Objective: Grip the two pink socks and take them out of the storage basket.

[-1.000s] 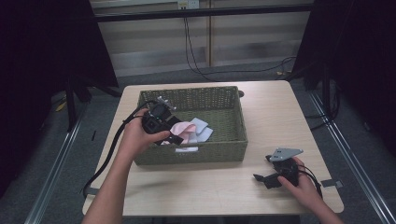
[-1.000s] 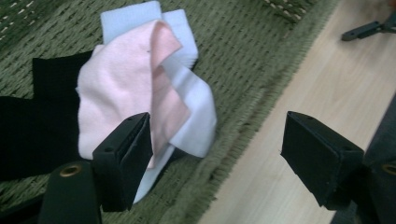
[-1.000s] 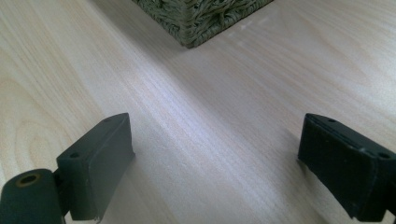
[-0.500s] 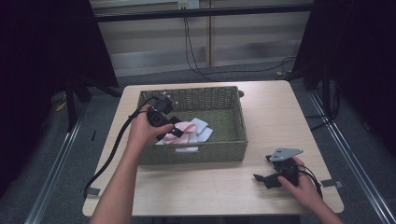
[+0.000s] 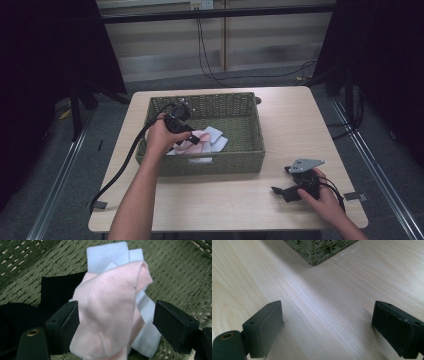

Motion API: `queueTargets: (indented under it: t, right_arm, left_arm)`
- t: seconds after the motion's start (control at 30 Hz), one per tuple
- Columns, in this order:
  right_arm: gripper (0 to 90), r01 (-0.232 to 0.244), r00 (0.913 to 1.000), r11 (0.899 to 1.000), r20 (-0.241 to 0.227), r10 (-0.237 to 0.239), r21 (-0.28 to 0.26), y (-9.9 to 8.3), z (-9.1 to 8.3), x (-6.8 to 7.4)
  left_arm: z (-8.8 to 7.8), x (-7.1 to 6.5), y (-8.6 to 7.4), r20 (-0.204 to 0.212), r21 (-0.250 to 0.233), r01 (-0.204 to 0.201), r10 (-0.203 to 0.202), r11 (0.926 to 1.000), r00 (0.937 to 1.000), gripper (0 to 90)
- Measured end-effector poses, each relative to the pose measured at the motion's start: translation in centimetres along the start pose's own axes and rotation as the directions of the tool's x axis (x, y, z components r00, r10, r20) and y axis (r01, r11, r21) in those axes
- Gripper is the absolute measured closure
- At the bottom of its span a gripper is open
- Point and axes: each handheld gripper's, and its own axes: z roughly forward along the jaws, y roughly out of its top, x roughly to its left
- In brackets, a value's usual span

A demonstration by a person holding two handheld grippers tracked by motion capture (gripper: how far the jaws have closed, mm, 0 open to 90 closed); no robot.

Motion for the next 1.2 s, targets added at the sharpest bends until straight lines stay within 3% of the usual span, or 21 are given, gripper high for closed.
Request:
queueTargets:
  t: [0.27, 0.37, 0.47, 0.53, 0.67, 0.87, 1.07, 1.2]
  right_arm:
    - [9.3, 0.001, 1.0000, 1.000, 0.000, -0.001, 0.001, 0.0, 0.0, 0.0]
    - [9.3, -0.002, 1.0000, 1.000, 0.000, 0.002, 0.002, 0.0, 0.0, 0.0]
    - [9.3, 0.000, 1.0000, 1.000, -0.001, 0.000, 0.001, 0.0, 0.0, 0.0]
    - [9.4, 0.001, 1.0000, 1.000, -0.002, -0.001, 0.001, 0.0, 0.0, 0.0]
    - [9.3, 0.001, 1.0000, 1.000, -0.002, -0.001, 0.001, 0.0, 0.0, 0.0]
    - [9.3, 0.003, 1.0000, 1.000, -0.001, -0.003, -0.001, 0.0, 0.0, 0.0]
    - [9.3, 0.004, 1.0000, 1.000, -0.001, -0.004, -0.001, 0.0, 0.0, 0.0]
    - [9.3, 0.001, 1.0000, 1.000, -0.001, -0.001, 0.000, 0.0, 0.0, 0.0]
  left_arm:
    - [1.5, 0.7, 0.4, 0.008, 0.014, 0.048, -0.048, 0.9988, 0.9988, 30.7]
    - [1.9, 0.8, 0.5, 0.012, 0.027, 0.052, -0.053, 0.9983, 0.9986, 41.1]
    - [1.8, 0.8, 0.4, -0.007, 0.025, 0.053, -0.053, 0.9983, 0.9986, 63.0]
    - [1.6, 0.8, 0.4, 0.003, 0.026, 0.066, -0.066, 0.9975, 0.9978, 74.0]
    - [0.4, 1.0, 0.3, -0.005, 0.029, 0.085, -0.085, 0.9959, 0.9964, 84.3]
    - [-2.3, 1.1, 0.0, -0.006, 0.021, 0.088, -0.088, 0.9959, 0.9961, 86.9]
    - [-4.6, 0.9, 0.1, 0.042, 0.019, 0.081, -0.082, 0.9966, 0.9958, 87.2]
    - [-6.2, 0.7, 0.4, 0.043, 0.012, 0.069, -0.070, 0.9975, 0.9966, 87.7]
